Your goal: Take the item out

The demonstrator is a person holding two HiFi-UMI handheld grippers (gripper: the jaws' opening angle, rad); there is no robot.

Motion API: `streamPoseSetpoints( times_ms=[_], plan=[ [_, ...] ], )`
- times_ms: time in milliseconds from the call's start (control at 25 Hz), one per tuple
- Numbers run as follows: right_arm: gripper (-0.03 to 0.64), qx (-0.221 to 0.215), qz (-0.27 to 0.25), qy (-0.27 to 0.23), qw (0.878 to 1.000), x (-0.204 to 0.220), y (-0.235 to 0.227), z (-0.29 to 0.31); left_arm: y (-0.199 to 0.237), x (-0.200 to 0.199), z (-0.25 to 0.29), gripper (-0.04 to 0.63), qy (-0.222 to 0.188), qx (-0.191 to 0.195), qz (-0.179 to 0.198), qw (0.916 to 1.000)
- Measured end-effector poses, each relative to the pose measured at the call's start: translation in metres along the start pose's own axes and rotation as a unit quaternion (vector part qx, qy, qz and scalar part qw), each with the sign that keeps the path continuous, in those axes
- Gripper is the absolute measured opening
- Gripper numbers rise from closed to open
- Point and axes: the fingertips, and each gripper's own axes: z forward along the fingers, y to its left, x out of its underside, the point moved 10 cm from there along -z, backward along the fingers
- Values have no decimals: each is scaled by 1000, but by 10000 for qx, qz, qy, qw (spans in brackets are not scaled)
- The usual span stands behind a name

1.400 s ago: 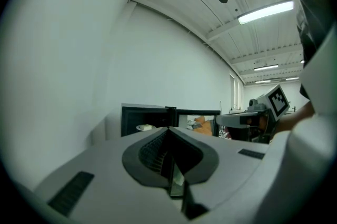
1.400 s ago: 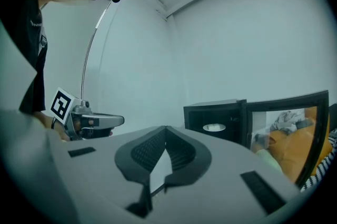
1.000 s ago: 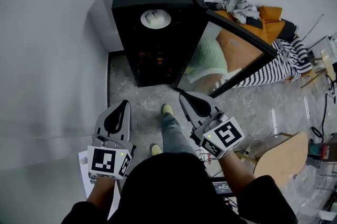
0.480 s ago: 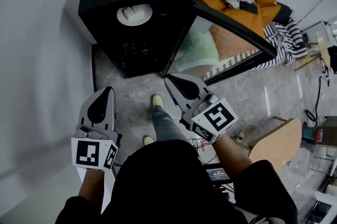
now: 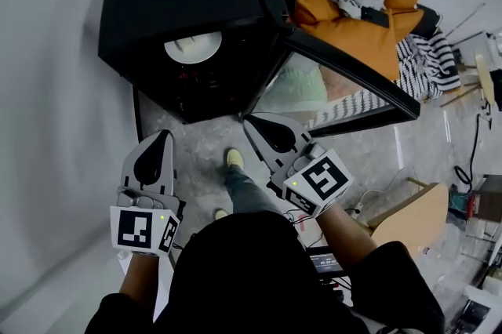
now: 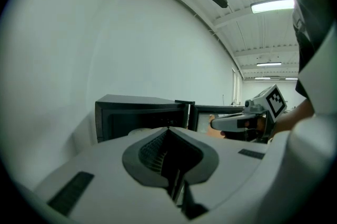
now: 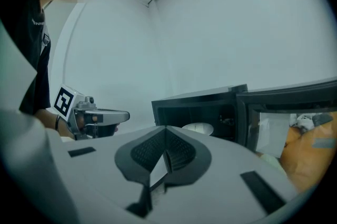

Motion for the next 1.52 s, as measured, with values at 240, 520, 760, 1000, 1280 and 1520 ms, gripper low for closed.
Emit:
streamPoseSetpoints(
  times_ms=[240, 520, 760, 1000, 1280, 1520],
  plan=[
    [6, -48, 211, 79, 9997, -5, -19, 24, 10, -13, 30, 8, 28, -120, 4, 9999],
    [6, -279, 619, 64, 9977, 1, -45, 53, 9, -20, 56, 8, 106, -357, 105, 9993],
    [6, -273, 1141, 84, 9931, 10, -64, 76, 9, -27, 70, 8, 113, -601, 132, 9980],
    [6, -73, 1708, 193, 9851, 21, -70, 98, 11, -26, 73, 8, 187, -616, 207, 9977],
    [15, 69, 2550, 353, 9663, 40, -80, 125, 21, -26, 77, 8, 175, -591, 113, 9980],
    [76, 383, 3292, 362, 9428, 59, -87, 153, 35, -24, 69, 8, 216, -698, 107, 9973]
  ],
)
